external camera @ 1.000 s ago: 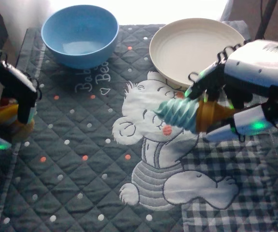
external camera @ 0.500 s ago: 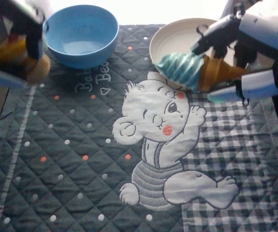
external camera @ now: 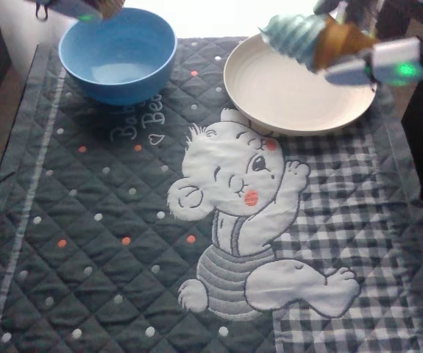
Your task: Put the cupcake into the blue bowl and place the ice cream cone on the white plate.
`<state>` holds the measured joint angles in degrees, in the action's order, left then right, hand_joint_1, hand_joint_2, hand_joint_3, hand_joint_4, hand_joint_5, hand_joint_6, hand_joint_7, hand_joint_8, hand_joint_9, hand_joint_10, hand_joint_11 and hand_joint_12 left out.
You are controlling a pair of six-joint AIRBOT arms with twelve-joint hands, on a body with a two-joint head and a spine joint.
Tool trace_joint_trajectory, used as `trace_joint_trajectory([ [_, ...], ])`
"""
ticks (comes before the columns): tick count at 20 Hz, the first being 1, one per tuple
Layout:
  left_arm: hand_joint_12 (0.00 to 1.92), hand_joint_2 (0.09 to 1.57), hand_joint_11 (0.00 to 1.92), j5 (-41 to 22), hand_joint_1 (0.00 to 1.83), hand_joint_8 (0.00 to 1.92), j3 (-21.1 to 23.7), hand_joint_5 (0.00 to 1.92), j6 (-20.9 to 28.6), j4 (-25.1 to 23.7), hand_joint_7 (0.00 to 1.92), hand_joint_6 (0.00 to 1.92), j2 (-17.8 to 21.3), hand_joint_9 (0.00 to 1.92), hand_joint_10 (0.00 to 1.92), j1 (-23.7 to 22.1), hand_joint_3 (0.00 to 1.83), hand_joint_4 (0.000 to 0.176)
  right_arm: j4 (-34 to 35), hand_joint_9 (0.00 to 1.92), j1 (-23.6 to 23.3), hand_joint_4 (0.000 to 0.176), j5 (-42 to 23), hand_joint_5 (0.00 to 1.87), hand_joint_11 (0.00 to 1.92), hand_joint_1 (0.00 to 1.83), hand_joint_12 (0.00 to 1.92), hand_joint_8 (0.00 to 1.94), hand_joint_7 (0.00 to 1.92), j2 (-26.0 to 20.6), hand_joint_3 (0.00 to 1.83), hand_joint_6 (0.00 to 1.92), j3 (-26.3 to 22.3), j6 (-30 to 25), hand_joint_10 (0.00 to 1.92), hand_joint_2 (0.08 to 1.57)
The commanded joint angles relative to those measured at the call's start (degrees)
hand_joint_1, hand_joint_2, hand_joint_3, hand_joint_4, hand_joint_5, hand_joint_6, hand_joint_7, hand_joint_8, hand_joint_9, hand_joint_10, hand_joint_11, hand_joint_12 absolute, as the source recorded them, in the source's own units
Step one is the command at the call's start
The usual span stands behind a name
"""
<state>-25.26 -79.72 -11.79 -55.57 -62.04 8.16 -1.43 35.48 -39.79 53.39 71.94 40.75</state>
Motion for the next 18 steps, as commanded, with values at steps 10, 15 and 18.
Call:
trace_joint_trajectory([
  [10,1.19,1.09,0.74,6.1,1.38,0.70,-9.9,1.05,1.0,2.6,0.99,0.94,-9.9,0.96,1.14,1.5,0.00,0.000,1.8,1.57,-3.8,0.000,1.7,0.96,1.35,1.28,0.69,0.74,1.22,6.4,0.00,0.87,7.4,-0.3,0.02,1.07],
  [15,1.27,1.11,0.63,5.8,1.37,0.76,-10.4,1.03,1.4,2.6,0.96,0.97,-11.0,0.86,1.28,3.1,0.00,0.000,2.3,1.58,-3.8,0.000,1.8,0.94,1.33,1.28,0.71,0.81,1.19,6.4,0.00,0.88,7.7,-0.3,0.01,1.08],
  [18,1.36,1.12,0.48,5.8,1.37,0.85,-10.7,1.05,1.5,2.7,0.93,0.91,-11.4,0.84,1.29,3.6,0.00,0.000,2.3,1.58,-3.8,0.000,2.1,0.94,1.34,1.29,0.72,0.75,1.22,6.3,0.00,0.88,7.7,-0.3,0.01,1.07],
])
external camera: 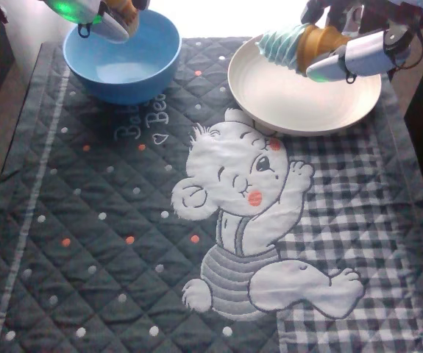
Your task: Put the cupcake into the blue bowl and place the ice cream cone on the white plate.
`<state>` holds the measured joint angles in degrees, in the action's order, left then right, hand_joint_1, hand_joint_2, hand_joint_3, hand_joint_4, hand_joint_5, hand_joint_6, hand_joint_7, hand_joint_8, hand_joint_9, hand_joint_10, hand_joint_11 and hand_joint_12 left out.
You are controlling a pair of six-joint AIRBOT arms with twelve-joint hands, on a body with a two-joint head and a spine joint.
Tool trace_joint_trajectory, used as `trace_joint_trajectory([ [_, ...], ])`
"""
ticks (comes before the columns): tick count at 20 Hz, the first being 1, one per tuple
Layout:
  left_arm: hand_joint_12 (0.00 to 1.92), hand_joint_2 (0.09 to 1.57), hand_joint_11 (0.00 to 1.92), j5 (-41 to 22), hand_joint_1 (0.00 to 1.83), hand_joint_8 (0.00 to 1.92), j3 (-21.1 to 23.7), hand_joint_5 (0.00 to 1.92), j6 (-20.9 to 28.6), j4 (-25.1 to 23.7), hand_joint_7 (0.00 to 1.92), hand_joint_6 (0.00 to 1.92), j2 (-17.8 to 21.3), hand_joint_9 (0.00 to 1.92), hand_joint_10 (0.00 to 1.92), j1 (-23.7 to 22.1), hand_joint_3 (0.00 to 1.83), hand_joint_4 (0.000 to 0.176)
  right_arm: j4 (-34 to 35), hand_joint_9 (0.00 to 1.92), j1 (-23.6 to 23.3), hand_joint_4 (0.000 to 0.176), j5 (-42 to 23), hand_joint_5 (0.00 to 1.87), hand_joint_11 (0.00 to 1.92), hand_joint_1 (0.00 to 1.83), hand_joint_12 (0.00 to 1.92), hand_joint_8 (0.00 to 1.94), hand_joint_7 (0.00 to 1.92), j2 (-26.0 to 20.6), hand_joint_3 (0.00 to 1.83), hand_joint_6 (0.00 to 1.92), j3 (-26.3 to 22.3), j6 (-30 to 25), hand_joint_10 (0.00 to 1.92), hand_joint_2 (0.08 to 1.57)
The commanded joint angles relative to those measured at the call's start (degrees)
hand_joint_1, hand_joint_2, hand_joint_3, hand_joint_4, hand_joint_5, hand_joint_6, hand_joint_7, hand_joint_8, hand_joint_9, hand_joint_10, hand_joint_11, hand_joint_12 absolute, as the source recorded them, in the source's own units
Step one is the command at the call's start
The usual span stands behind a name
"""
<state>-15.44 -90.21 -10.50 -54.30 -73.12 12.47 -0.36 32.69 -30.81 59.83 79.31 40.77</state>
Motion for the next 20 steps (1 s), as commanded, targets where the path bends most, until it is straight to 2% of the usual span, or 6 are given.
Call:
trace_joint_trajectory([
  [1,1.30,1.11,0.56,-4.0,1.37,0.81,-0.3,1.06,0.2,1.4,0.95,0.90,-0.3,0.85,1.27,-0.7,0.00,0.000,1.2,1.58,-1.0,0.000,-6.9,0.93,1.33,1.28,0.73,0.78,1.20,-0.1,0.00,0.91,0.3,-0.3,0.01,1.08],
  [6,1.29,1.11,0.53,-3.4,1.37,0.77,-0.9,1.01,0.2,1.4,0.98,1.00,-0.8,0.84,1.27,-0.3,0.00,0.000,1.2,1.55,-1.0,0.000,-6.6,0.98,1.34,1.29,0.58,0.65,1.26,0.0,0.00,0.85,0.3,-0.3,0.00,1.06],
  [8,1.21,1.12,0.32,-3.4,1.19,0.36,-1.0,0.97,0.2,1.8,0.81,1.00,-0.9,0.67,0.65,0.5,0.00,0.000,1.2,1.40,-1.0,0.000,-6.3,0.99,1.19,1.18,0.61,0.26,1.15,0.1,0.00,0.93,0.2,-0.3,0.00,1.09],
  [10,1.10,0.98,0.03,-3.8,1.07,0.02,-1.0,0.60,0.2,1.9,0.49,0.13,-0.9,0.43,0.13,0.9,0.00,0.014,1.2,0.81,-1.0,0.000,-6.3,0.60,0.64,0.92,0.73,0.01,0.81,0.1,0.00,0.09,0.0,-0.3,0.00,0.99],
  [11,0.65,0.90,0.00,-3.9,0.97,0.01,-1.0,0.34,0.2,1.9,0.20,0.01,-0.9,0.17,0.01,1.1,0.00,0.113,1.2,0.24,-1.0,0.147,-6.3,0.10,0.03,0.69,0.61,0.00,0.22,0.0,0.00,0.00,0.0,-0.3,0.00,0.90],
  [20,0.60,0.87,0.00,-4.9,1.00,0.01,-1.1,0.29,0.2,3.0,0.19,0.01,-0.7,0.17,0.01,2.1,0.00,0.127,0.8,0.00,-1.0,0.176,-6.5,0.00,0.01,0.59,0.00,0.00,0.00,-0.5,0.00,0.00,-0.6,-0.3,0.00,0.80],
])
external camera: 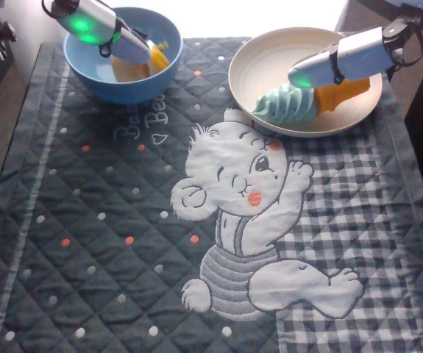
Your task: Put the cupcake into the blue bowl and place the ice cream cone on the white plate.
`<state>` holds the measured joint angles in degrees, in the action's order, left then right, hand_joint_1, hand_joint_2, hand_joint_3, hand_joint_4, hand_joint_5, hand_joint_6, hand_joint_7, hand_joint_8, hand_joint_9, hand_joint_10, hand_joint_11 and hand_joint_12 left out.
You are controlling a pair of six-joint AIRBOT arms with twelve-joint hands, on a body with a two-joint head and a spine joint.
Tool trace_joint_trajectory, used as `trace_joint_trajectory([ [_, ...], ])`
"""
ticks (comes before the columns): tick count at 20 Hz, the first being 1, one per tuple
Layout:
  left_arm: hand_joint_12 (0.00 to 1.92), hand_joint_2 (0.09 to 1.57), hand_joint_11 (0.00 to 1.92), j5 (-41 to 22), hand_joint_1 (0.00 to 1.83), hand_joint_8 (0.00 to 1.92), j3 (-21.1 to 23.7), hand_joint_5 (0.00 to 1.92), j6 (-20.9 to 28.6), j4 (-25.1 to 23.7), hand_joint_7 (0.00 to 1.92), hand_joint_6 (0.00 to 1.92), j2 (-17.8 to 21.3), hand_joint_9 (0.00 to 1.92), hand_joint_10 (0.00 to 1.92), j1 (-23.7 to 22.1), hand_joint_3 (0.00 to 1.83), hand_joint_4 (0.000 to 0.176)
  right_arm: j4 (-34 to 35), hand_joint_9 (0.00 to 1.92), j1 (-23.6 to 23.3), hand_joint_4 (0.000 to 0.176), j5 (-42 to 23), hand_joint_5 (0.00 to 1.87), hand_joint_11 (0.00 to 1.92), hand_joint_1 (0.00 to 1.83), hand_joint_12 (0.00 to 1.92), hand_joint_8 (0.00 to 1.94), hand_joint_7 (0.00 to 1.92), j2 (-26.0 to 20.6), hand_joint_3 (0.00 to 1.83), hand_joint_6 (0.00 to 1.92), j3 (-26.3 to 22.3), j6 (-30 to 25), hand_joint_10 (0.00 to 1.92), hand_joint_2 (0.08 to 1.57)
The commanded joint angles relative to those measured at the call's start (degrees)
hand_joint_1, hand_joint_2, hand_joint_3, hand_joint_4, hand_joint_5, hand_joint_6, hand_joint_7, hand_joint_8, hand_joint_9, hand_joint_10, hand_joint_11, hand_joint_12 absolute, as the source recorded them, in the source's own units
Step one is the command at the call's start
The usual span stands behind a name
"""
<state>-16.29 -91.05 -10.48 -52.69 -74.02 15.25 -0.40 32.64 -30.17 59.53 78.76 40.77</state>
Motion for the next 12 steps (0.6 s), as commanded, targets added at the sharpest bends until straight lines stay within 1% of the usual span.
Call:
trace_joint_trajectory([
  [1,0.58,0.88,0.00,-4.3,1.00,0.00,-0.3,0.29,0.2,1.7,0.18,0.01,0.4,0.16,0.00,-0.6,0.00,0.133,0.8,0.00,-1.0,0.176,-7.3,0.00,0.02,0.59,0.01,0.00,0.00,-0.3,0.00,0.00,-0.1,-0.3,0.00,0.79],
  [2,0.65,0.87,0.00,-4.9,0.99,0.00,-0.3,0.31,-0.1,3.0,0.20,0.00,0.7,0.19,0.01,-0.1,0.00,0.124,0.7,0.00,-1.0,0.176,-7.7,0.00,0.05,0.60,0.02,0.00,0.00,-0.4,0.00,0.00,-0.3,-0.3,0.00,0.80],
  [3,0.63,0.88,0.00,-5.9,0.97,0.00,-0.2,0.30,-1.9,6.4,0.19,0.00,1.1,0.16,0.00,0.5,0.00,0.118,0.5,0.00,-1.0,0.176,-8.0,0.00,0.04,0.59,0.02,0.00,0.00,-0.5,0.00,0.00,-0.5,-0.3,0.00,0.79],
  [4,0.66,0.87,0.00,-7.4,0.98,0.00,-0.2,0.30,-3.1,9.8,0.20,0.00,1.9,0.16,0.00,1.1,0.00,0.109,0.4,0.00,-1.0,0.176,-8.6,0.00,0.01,0.59,0.01,0.00,0.00,-0.7,0.00,0.00,-0.8,-0.3,0.00,0.79],
  [5,0.69,0.87,0.00,-8.5,0.97,0.00,-0.1,0.29,-3.3,11.7,0.20,0.00,2.7,0.18,0.00,1.3,0.00,0.086,0.4,0.00,-1.0,0.176,-9.2,0.00,0.01,0.59,0.01,0.00,0.00,-1.1,0.00,0.00,-1.2,-0.3,0.00,0.78],
  [6,0.57,0.87,0.00,-9.8,0.97,0.01,0.5,0.31,-4.2,14.1,0.23,0.00,3.9,0.19,0.01,1.5,0.00,0.054,0.3,0.00,-1.0,0.176,-10.3,0.00,0.06,0.58,0.04,0.00,0.00,-1.9,0.00,0.00,-2.1,-0.3,0.00,0.77],
  [7,0.55,0.87,0.00,-10.4,0.94,0.01,1.4,0.31,-5.3,15.6,0.23,0.00,5.1,0.20,0.01,1.5,0.00,0.065,0.3,0.00,-1.0,0.176,-11.3,0.00,0.08,0.57,0.05,0.00,0.00,-2.5,0.00,0.00,-2.8,-0.3,0.00,0.78],
  [8,0.59,0.87,0.00,-11.4,0.91,0.01,3.2,0.30,-7.4,17.7,0.25,0.00,7.2,0.23,0.01,1.4,0.00,0.070,0.2,0.00,-1.0,0.176,-13.1,0.00,0.07,0.57,0.05,0.00,0.00,-3.6,0.00,0.00,-4.0,-0.3,0.00,0.80],
  [9,0.60,0.87,0.00,-12.0,0.90,0.00,3.7,0.29,-8.0,18.4,0.24,0.00,7.9,0.22,0.01,1.4,0.00,0.089,0.1,0.00,-1.0,0.176,-13.7,0.00,0.07,0.56,0.05,0.00,0.00,-4.0,0.01,0.00,-4.4,-0.3,0.00,0.82],
  [10,0.44,0.89,0.00,-13.4,0.86,0.00,4.8,0.26,-8.9,19.6,0.21,0.00,9.2,0.17,0.01,1.5,0.00,0.108,0.0,0.00,-1.0,0.176,-15.3,0.00,0.05,0.56,0.05,0.00,0.00,-4.9,0.00,0.00,-5.5,-0.3,0.00,0.80],
  [11,0.42,0.89,0.00,-14.8,0.93,0.00,5.9,0.27,-10.0,21.1,0.20,0.01,10.3,0.15,0.00,1.8,0.00,0.124,-0.1,0.00,-1.0,0.176,-16.6,0.00,0.05,0.55,0.05,0.00,0.00,-5.8,0.00,0.00,-6.4,-0.3,0.00,0.78],
  [12,0.43,0.88,0.00,-16.4,0.94,0.00,7.3,0.28,-11.4,22.8,0.19,0.01,11.8,0.14,0.00,2.4,0.00,0.131,-0.1,0.00,-1.0,0.176,-18.3,0.00,0.01,0.53,0.23,0.00,0.00,-6.7,0.00,0.00,-7.7,-0.3,0.00,0.77],
])
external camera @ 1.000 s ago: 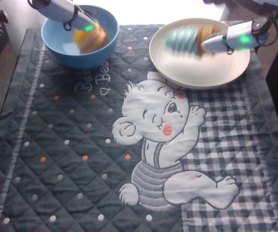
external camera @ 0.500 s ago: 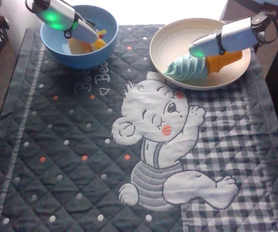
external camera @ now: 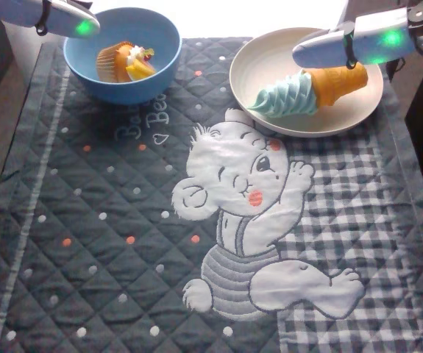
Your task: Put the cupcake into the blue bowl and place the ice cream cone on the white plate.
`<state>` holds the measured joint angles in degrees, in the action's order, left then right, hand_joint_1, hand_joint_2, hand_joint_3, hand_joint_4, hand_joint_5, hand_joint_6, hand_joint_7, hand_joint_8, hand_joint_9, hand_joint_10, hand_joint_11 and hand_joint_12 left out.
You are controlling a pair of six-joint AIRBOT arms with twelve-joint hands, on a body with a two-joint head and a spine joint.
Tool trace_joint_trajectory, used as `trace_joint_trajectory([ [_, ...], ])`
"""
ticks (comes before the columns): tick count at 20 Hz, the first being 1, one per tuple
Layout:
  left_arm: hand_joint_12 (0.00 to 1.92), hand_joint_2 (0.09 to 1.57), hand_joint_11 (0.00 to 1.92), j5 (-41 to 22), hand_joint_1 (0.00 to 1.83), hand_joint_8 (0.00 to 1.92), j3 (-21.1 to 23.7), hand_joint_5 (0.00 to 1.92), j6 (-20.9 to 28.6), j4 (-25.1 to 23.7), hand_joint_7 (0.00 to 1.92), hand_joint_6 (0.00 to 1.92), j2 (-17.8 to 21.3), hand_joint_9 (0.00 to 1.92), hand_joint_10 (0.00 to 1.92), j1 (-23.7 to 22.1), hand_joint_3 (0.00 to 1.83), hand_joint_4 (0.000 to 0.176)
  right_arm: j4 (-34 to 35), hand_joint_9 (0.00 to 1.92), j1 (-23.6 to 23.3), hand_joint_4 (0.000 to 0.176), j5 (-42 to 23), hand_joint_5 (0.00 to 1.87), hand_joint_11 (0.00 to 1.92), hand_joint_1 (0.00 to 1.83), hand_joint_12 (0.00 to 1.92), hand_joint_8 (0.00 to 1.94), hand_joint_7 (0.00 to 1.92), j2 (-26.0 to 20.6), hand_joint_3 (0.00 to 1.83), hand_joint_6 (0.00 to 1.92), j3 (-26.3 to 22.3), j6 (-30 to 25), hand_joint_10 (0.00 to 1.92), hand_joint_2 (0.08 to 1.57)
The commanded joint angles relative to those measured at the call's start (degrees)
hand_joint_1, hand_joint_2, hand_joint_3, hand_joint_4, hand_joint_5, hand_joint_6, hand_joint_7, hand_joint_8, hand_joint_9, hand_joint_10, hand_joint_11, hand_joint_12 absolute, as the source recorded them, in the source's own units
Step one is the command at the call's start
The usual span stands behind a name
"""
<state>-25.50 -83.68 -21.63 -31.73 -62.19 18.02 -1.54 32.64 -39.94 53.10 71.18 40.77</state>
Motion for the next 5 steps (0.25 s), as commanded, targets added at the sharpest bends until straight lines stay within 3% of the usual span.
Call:
trace_joint_trajectory([
  [1,0.43,0.88,0.00,-7.6,0.94,0.00,0.2,0.28,-0.5,2.3,0.19,0.01,0.2,0.14,0.00,-0.2,0.00,0.131,1.0,0.00,-1.0,0.176,-8.8,0.00,0.01,0.53,0.23,0.00,0.00,-0.4,0.00,0.00,-0.3,-0.2,0.00,0.77],
  [2,0.46,0.87,0.00,-7.9,0.95,0.00,0.4,0.28,-0.8,2.6,0.18,0.00,0.4,0.13,0.00,-0.1,0.00,0.156,1.0,0.00,-1.0,0.176,-9.1,0.00,0.00,0.52,0.69,0.00,0.00,-0.5,0.00,0.00,-0.5,-0.2,0.00,0.81],
  [3,0.52,0.86,0.00,-8.9,0.97,0.00,1.1,0.28,-1.4,3.6,0.20,0.00,1.1,0.15,0.01,0.3,0.00,0.120,1.0,0.00,-1.0,0.176,-9.9,0.00,0.00,0.57,0.62,0.00,0.00,-0.9,0.00,0.00,-1.1,-0.1,0.00,0.80],
  [5,0.40,0.87,0.00,-11.4,0.91,0.00,2.6,0.23,-3.5,6.4,0.19,0.00,2.4,0.15,0.00,1.7,0.00,0.141,1.0,0.00,-1.0,0.176,-11.8,0.00,0.00,0.59,0.45,0.00,0.00,-1.6,0.00,0.00,-2.3,0.2,0.00,0.80],
])
